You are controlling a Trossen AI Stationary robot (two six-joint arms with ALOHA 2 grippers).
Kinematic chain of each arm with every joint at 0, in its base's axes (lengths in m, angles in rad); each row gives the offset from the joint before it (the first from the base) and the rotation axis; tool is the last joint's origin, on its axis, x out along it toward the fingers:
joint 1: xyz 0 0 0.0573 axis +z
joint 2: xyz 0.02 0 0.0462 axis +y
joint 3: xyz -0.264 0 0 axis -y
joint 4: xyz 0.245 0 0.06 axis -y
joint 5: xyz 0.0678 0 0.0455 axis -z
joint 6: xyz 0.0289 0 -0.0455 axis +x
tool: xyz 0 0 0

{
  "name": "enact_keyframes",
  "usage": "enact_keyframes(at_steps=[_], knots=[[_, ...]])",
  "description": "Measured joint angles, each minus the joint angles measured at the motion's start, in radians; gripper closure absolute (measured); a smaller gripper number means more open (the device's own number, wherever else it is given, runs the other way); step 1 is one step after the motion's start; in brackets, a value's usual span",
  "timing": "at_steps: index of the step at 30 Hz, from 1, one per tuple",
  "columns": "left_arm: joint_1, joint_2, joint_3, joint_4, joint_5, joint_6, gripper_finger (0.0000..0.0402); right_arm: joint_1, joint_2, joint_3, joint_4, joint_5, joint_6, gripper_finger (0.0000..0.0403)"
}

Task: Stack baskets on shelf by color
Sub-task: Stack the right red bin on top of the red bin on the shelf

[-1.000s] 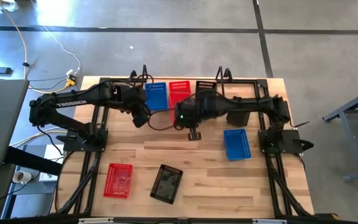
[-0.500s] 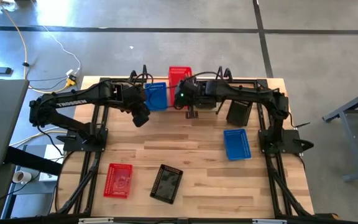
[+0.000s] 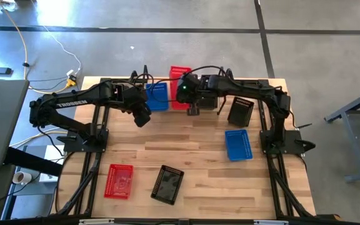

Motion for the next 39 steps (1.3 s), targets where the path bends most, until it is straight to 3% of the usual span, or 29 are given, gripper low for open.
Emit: enact_keyframes(at_steps=[39], knots=[[0.0, 0.0, 0.0, -0.003, 0.0, -0.022, 0.0287, 0.001, 0.112, -0.001, -0.061, -0.041, 0.045, 0.0403]])
